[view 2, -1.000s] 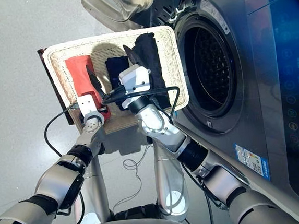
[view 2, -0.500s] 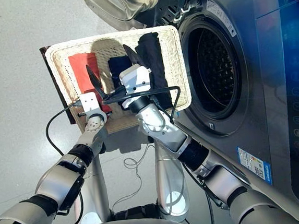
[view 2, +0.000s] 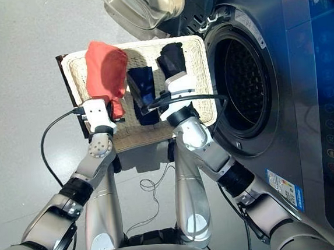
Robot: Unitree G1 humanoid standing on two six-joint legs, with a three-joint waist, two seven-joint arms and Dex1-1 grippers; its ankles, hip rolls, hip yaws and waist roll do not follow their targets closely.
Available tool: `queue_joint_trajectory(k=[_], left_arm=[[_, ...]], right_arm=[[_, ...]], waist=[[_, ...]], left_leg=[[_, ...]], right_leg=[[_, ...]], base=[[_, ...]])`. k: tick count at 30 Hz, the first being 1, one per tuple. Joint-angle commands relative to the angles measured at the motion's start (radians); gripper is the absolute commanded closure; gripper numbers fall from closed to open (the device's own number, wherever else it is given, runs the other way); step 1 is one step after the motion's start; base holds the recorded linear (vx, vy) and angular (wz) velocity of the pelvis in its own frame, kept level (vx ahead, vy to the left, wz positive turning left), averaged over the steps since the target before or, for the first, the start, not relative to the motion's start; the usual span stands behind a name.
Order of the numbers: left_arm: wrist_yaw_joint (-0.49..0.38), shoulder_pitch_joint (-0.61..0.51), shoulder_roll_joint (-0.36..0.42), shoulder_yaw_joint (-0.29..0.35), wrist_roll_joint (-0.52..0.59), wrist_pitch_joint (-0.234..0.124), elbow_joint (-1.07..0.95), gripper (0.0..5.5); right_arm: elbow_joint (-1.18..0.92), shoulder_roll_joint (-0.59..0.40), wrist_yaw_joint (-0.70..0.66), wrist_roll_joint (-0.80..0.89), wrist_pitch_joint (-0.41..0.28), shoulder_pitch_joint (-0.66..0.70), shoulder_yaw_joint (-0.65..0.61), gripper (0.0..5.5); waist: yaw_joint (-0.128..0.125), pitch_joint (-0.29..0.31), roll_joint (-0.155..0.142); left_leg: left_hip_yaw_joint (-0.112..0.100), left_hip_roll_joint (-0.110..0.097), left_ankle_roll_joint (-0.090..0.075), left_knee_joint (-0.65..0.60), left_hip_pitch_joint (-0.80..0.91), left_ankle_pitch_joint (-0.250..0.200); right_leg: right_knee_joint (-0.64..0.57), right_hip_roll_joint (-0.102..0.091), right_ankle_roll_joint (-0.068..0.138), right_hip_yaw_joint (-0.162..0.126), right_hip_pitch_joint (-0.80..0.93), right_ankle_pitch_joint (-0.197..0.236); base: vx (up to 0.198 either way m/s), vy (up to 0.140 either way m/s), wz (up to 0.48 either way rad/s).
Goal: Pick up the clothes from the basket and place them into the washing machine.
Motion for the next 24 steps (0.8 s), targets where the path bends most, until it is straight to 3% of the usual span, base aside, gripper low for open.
queue_joint_trajectory(k=[1, 7, 17, 24], left_arm=[[-0.010, 0.025, 0.023, 0.007, 0.088, -0.112, -0.227, 5.50], [-0.043, 0.069, 0.094, 0.027, 0.146, -0.134, -0.400, 5.50], [-0.083, 0.006, 0.158, -0.102, 0.223, -0.144, -0.546, 5.50], [-0.063, -0.017, 0.191, -0.128, 0.251, -0.145, -0.541, 5.50]], right_arm=[[-0.156, -0.032, 0.030, 0.051, -0.043, -0.004, -0.056, 0.00], [-0.167, -0.059, 0.092, 0.163, -0.016, -0.007, -0.039, 0.00], [-0.142, -0.115, 0.162, 0.355, 0.019, -0.183, 0.078, 0.00], [-0.111, -0.105, 0.180, 0.390, 0.033, -0.293, 0.149, 0.00]], waist=[[0.005, -0.012, 0.048], [0.017, -0.012, 0.053], [0.028, -0.012, 0.052], [0.034, -0.012, 0.047]], left_leg=[[0.037, -0.036, 0.035, -0.019, 0.052, -0.032], [0.049, -0.047, 0.037, -0.083, 0.110, -0.013], [0.057, -0.050, 0.039, -0.077, 0.121, -0.022], [0.059, -0.049, 0.046, -0.072, 0.118, -0.027]], right_leg=[[-0.066, 0.004, 0.008, -0.018, 0.027, 0.045], [-0.132, -0.001, 0.016, -0.013, 0.077, 0.069], [-0.139, -0.005, 0.018, -0.004, 0.089, 0.070], [-0.138, 0.001, 0.020, 0.005, 0.083, 0.072]], base=[[0.000, 0.000, 0.000], [0.000, 0.000, 0.000], [0.000, 0.000, 0.000], [0.000, 0.000, 0.000]])
